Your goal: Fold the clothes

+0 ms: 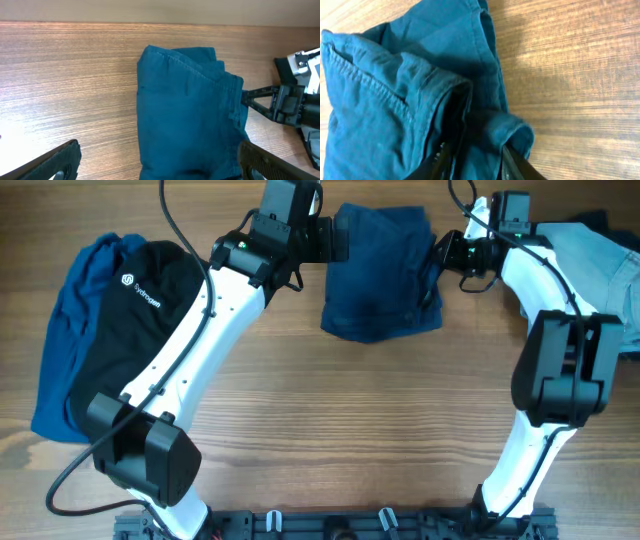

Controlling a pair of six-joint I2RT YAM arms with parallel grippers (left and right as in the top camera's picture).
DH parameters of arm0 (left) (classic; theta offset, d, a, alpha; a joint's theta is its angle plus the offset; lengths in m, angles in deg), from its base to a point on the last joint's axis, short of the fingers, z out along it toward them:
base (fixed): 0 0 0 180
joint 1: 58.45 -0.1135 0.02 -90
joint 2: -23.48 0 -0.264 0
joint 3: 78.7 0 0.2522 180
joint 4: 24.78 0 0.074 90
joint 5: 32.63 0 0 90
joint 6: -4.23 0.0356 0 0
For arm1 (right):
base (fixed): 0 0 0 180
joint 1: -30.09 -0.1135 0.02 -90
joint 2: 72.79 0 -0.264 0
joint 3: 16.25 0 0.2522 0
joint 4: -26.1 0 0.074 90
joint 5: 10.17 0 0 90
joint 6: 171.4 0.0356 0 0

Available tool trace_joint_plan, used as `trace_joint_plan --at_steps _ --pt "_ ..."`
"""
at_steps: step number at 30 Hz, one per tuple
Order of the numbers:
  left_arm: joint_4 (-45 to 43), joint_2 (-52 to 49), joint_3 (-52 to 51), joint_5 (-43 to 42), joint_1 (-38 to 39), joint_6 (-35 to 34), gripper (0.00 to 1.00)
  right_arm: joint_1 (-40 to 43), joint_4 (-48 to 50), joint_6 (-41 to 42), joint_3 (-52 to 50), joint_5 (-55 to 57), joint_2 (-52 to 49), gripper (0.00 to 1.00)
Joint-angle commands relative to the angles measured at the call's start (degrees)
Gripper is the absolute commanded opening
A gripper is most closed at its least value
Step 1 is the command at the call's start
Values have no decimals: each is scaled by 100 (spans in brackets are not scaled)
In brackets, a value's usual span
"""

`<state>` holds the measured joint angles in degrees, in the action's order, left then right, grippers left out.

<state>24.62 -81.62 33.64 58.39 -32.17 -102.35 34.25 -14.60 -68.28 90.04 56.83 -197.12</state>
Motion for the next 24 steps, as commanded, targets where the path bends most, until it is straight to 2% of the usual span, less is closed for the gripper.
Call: trace_joint_plan --at_steps 1,4,6,11,24 --pt "-17 -48 4 127 -4 120 100 -101 125 107 74 -13 -361 31" --pt "-22 -48 4 212 -7 120 100 -157 151 186 74 -39 -479 29" --pt "-22 -48 4 212 -4 120 100 -188 225 188 74 -79 -522 25" --pt "-22 -48 4 212 -7 120 100 -188 605 190 98 -426 -516 4" --pt "2 -48 4 271 -4 118 100 -221 2011 179 98 -667 -9 4"
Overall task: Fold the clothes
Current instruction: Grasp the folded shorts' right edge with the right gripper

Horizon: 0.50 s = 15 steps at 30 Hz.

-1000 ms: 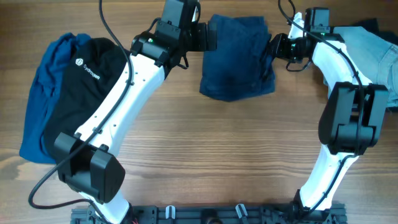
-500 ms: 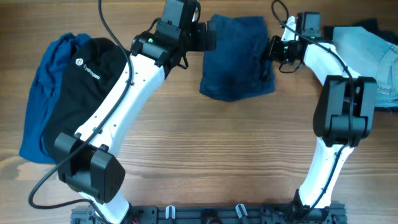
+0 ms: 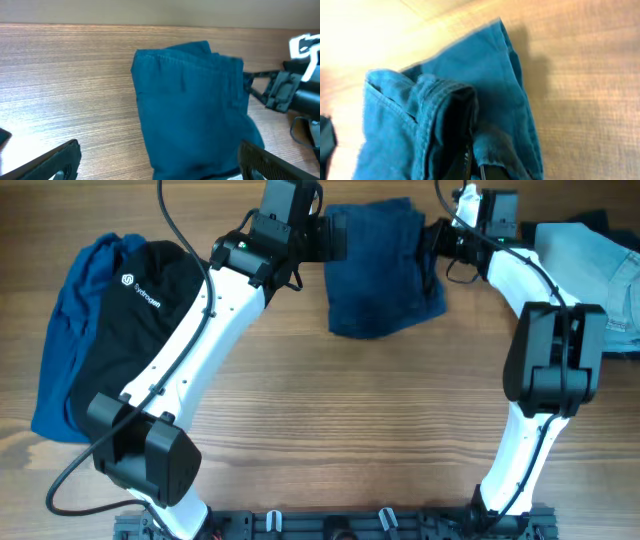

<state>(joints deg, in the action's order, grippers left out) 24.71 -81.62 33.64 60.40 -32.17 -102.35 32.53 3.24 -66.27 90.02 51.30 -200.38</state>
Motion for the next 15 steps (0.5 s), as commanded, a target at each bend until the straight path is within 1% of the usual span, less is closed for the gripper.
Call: trace_joint_plan --at_steps 1,3,4,5,6,7,8,12,14,15 --pt "-4 -48 4 55 -2 118 100 -90 313 -42 101 -9 243 4" --pt "11 -48 4 -15 -2 118 100 -181 461 -166 101 107 120 4" --pt "15 -48 4 -17 -2 118 100 -227 544 -166 101 195 74 8" --pt "33 -50 4 -17 -2 118 100 -275 625 -168 101 328 7 32" --pt "42 -52 4 -17 -2 118 100 -313 682 -219 101 450 -26 68" --pt "61 -57 4 -20 -2 118 100 -337 721 -319 101 538 -46 85" --pt "96 -57 4 -20 -2 118 100 -345 737 -378 101 610 -46 99" --pt "221 -57 4 -17 -2 118 100 -267 551 -468 116 603 96 100" --pt "249 -57 4 -17 -2 118 100 -168 219 -459 188 577 221 100" --pt "256 -57 4 -17 -2 118 100 -61 -190 -446 284 577 328 99"
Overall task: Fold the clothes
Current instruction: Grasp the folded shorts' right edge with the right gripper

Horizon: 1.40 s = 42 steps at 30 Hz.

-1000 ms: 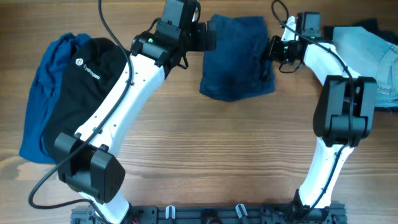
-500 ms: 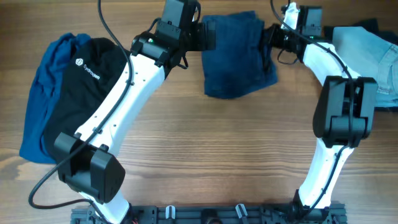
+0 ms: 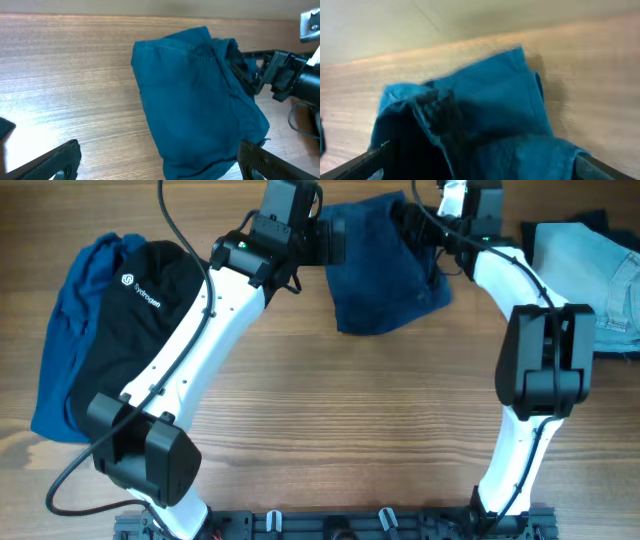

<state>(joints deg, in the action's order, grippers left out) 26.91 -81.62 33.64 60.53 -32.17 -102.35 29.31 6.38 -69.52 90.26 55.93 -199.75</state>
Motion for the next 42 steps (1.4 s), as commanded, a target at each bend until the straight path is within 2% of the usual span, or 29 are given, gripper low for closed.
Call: trace_joint_plan --at_steps 1,9,14,20,42 --pt "35 -57 4 -33 -2 118 100 319 -680 -118 297 79 308 99" --pt "28 -57 4 -33 2 118 100 846 -1685 -199 337 -160 417 100" --pt "26 -57 4 -74 24 116 100 844 -1770 -730 323 -188 284 100" --pt "35 -59 4 -74 22 118 100 715 -1781 -1191 323 -960 -37 100" --pt "197 -68 0 -74 22 118 100 914 -2288 -1495 326 -2111 101 100"
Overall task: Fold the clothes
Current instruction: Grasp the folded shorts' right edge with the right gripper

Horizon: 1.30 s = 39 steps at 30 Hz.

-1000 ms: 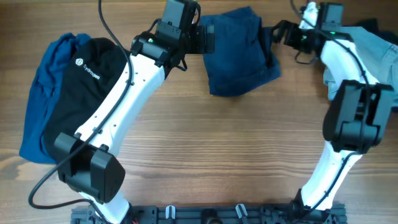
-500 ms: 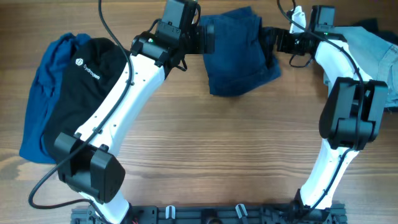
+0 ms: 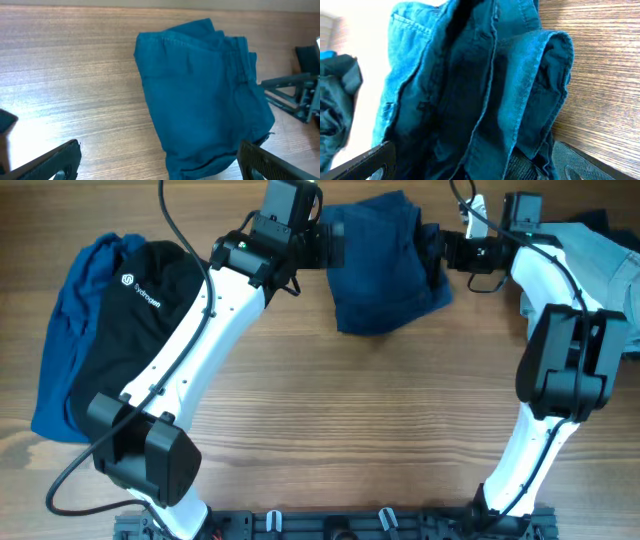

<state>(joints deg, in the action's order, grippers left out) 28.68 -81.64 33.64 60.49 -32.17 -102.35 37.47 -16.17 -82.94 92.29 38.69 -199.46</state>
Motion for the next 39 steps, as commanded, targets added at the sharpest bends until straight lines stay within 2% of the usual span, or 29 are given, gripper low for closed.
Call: trace_joint_plan --at_steps 1,11,20,27,32,39 --pt "22 -66 0 -70 24 118 100 101 -46 -157 122 -326 136 100" --pt "24 -66 0 -68 22 120 100 -313 -245 -439 122 925 411 100" --pt "44 -66 0 -68 22 120 100 -415 -177 -282 125 881 601 100" --pt "42 -66 0 -68 22 120 100 -431 -313 -455 125 1196 1172 100" --pt "37 -66 0 -68 22 118 100 -540 -483 -603 122 1335 1189 100" --pt "26 -66 0 -68 22 118 100 -944 -542 -511 120 2208 918 100"
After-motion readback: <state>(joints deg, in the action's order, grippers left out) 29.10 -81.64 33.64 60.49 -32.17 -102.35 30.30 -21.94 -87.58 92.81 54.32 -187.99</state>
